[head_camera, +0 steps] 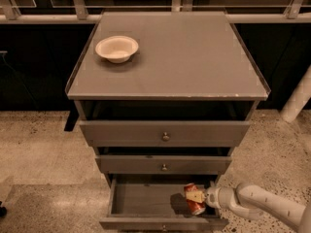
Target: Place coke can into bottom drawer
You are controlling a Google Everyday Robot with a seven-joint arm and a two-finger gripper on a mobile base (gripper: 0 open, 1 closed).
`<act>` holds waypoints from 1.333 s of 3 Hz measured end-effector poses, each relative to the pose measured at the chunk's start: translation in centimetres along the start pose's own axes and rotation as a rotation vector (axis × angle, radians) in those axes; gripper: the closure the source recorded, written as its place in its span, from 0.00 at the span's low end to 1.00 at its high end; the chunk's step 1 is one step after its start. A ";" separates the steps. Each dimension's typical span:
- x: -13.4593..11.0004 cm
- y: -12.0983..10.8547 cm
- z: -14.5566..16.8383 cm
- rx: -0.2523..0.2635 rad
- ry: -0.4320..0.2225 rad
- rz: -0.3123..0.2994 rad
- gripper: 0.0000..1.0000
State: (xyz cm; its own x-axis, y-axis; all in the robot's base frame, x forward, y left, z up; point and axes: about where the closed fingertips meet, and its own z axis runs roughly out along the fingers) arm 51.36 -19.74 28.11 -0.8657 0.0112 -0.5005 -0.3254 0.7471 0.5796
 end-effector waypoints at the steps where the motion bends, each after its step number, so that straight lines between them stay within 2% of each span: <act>1: -0.9 -0.9 2.2 0.012 -0.008 -0.026 1.00; 2: -1.4 -1.8 4.0 0.026 -0.006 -0.038 1.00; 4: -0.2 -4.9 6.3 0.070 0.014 0.019 1.00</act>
Offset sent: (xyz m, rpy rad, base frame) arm 0.0513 0.0130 -0.0445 -0.0608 -0.0404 0.0053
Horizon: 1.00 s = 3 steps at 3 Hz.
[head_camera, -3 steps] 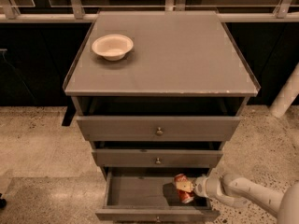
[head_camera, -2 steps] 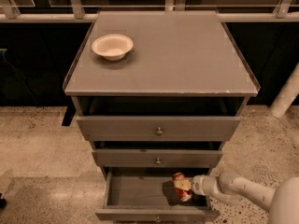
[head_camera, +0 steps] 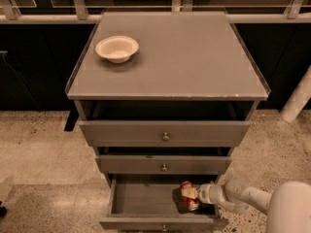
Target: Place coke can into bottom drawer
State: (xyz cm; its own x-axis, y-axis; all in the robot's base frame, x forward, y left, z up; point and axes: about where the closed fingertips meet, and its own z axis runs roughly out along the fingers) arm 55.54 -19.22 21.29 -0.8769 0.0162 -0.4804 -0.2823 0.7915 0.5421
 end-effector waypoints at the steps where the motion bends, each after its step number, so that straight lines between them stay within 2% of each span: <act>1: 1.0 -1.3 0.7 0.023 0.014 0.033 1.00; 3: 2.5 -2.3 1.7 0.052 0.044 0.046 1.00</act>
Offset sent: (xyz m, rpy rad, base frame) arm -0.0072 -0.0134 -0.0401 -0.0453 0.0659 -0.0417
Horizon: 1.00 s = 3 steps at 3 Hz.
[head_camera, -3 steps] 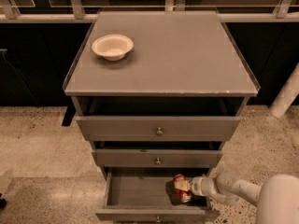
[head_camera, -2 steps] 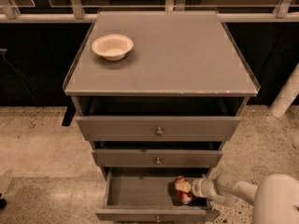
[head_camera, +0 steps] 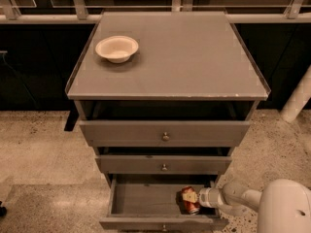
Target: Place coke can into bottom drawer
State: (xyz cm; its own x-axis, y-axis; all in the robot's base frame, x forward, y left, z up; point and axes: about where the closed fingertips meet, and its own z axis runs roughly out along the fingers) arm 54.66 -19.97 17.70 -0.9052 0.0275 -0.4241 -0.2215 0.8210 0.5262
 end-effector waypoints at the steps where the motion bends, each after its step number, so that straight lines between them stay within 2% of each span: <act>1: 0.0 0.0 0.0 0.000 0.000 0.000 0.81; 3: 0.0 0.0 0.0 0.000 0.000 0.000 0.35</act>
Offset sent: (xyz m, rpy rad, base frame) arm 0.0000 0.0000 0.0000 0.0000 0.0000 0.0000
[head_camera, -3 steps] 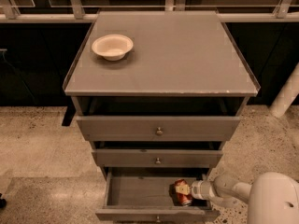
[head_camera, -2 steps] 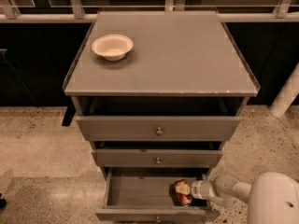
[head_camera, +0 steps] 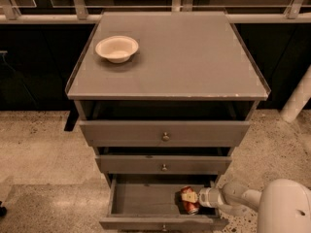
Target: Place coke can into bottom drawer
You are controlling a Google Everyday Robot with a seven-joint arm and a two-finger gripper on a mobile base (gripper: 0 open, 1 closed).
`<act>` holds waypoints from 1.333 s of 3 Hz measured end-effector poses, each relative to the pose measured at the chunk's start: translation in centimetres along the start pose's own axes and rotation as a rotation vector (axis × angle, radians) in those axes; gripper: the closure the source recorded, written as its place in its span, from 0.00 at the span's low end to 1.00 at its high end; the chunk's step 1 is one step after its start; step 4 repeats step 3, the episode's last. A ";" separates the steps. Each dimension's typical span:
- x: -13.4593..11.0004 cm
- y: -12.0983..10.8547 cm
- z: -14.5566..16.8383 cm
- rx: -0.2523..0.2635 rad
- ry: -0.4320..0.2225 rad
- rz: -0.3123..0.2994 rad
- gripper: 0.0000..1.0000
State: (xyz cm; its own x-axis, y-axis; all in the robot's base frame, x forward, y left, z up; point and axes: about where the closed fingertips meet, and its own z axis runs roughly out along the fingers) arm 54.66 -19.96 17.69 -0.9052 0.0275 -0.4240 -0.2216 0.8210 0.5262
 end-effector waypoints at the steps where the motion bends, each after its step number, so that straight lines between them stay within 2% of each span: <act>1: 0.0 0.0 0.0 0.000 0.000 0.000 0.11; 2: 0.0 0.0 0.0 0.000 0.000 0.000 0.00; 4: 0.0 0.0 0.0 0.000 0.000 0.000 0.00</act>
Offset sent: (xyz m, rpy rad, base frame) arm 0.0000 0.0000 0.0000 0.0000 0.0000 0.0000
